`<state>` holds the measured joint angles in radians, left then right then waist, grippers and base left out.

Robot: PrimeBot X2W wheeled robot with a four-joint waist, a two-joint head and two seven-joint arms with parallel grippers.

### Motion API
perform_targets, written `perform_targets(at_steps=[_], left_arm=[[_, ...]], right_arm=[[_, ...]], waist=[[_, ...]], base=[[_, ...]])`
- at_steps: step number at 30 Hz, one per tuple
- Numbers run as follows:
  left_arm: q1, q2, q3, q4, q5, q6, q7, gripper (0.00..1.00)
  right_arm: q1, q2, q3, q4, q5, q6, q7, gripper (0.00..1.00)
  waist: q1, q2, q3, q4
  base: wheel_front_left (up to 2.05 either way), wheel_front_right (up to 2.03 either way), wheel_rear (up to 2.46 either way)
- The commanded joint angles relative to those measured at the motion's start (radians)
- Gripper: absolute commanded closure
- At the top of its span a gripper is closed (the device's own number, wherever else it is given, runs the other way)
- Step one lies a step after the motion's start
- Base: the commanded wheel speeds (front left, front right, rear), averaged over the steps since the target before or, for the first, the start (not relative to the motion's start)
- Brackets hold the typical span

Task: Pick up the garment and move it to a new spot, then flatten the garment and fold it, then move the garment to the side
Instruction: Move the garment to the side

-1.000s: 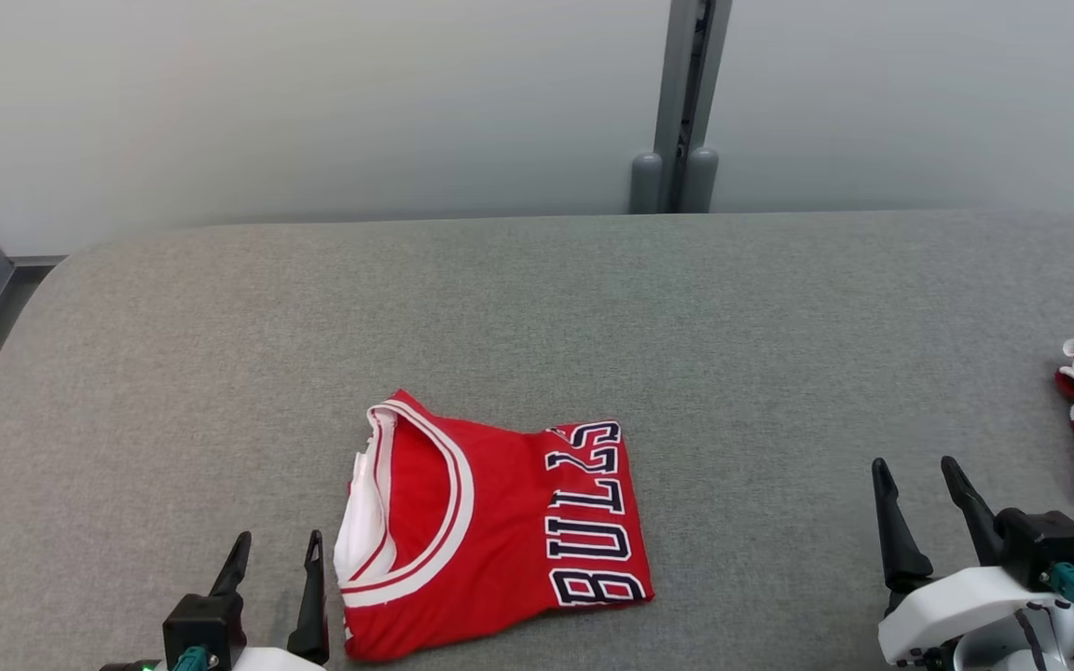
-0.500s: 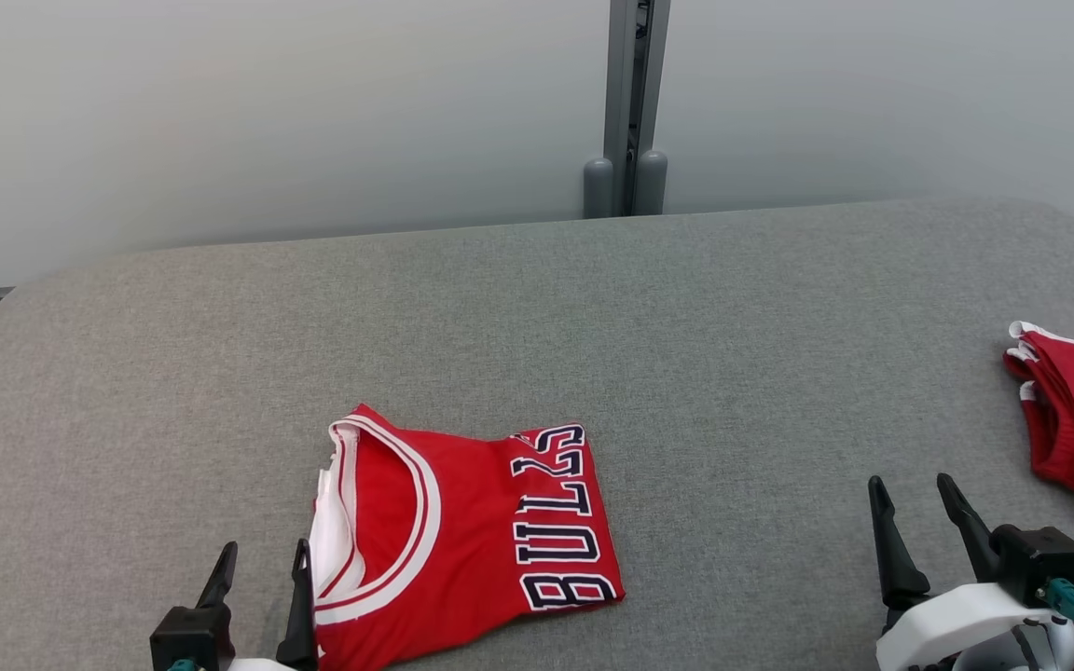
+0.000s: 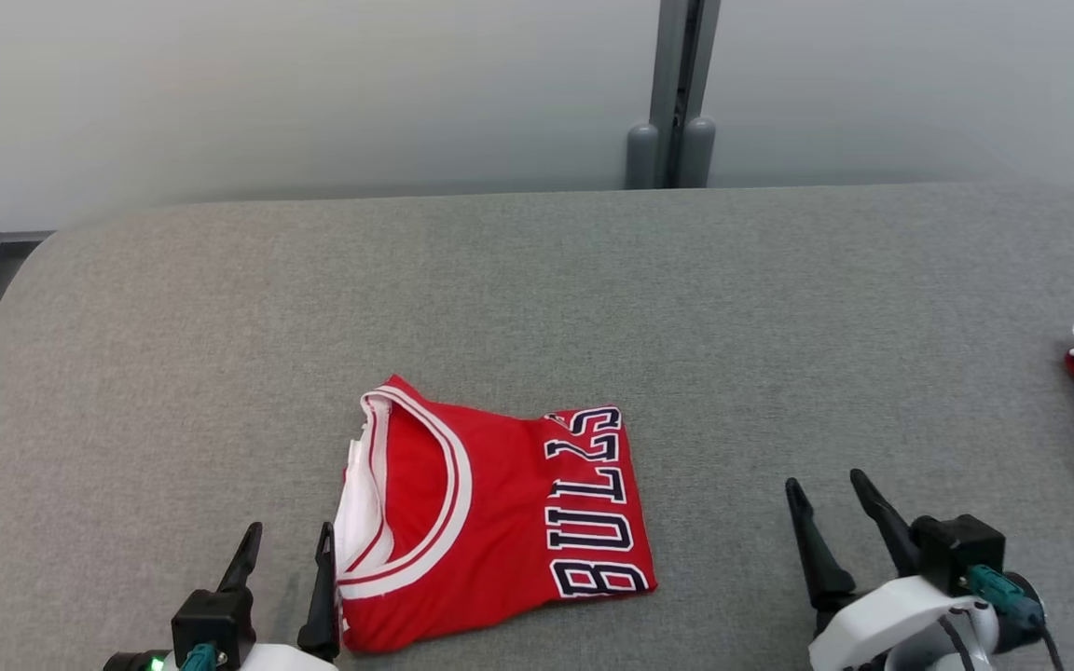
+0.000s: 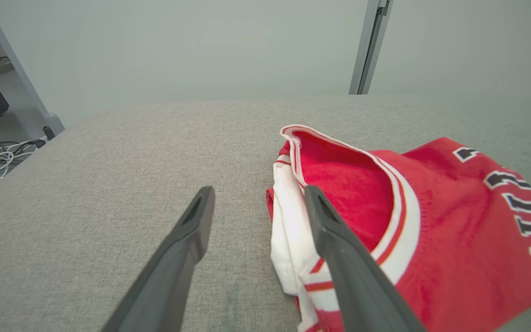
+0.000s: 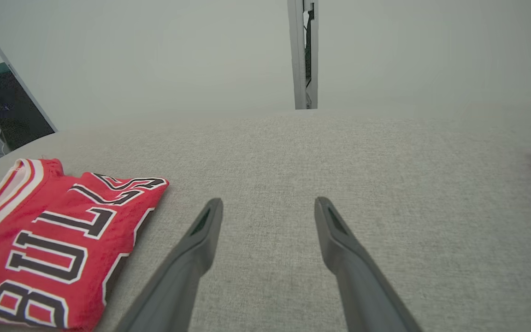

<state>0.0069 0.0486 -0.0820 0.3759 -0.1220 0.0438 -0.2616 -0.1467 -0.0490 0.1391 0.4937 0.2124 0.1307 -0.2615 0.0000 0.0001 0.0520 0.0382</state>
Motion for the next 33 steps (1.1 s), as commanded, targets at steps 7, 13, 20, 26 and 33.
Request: perform_targets(at_steps=[7,13,20,26,33], left_arm=[[-0.047,0.004,-0.027,0.002,-0.01,-0.009,-0.004,0.0],[-0.063,0.004,-0.048,0.007,-0.016,-0.01,-0.004,0.0],[-0.066,0.004,-0.057,0.005,-0.019,-0.005,-0.004,0.0],[-0.072,0.004,-0.054,0.0,-0.012,-0.011,-0.004,0.0],[-0.061,0.004,-0.044,-0.003,-0.001,-0.017,-0.004,0.0]], right_arm=[[-0.086,-0.005,0.154,0.057,0.088,0.0,-0.004,0.0],[-0.169,-0.006,0.253,0.149,0.179,0.0,-0.004,0.0],[-0.241,-0.005,0.345,0.312,0.261,0.0,-0.004,0.0],[-0.276,-0.006,0.392,0.374,0.314,0.0,-0.001,1.0],[-0.269,-0.007,0.329,0.338,0.292,0.0,-0.002,1.0]], waist=[[0.0,-0.0001,0.063,0.09],[0.0,-0.0001,0.099,0.149],[0.0,-0.0001,0.112,0.18],[0.0,-0.0001,0.106,0.15],[0.0,-0.0001,0.086,0.041]], base=[[0.0,0.0,0.0],[0.0,0.0,0.0],[0.0,0.0,0.0],[0.0,0.0,0.0],[0.0,0.0,0.0]])
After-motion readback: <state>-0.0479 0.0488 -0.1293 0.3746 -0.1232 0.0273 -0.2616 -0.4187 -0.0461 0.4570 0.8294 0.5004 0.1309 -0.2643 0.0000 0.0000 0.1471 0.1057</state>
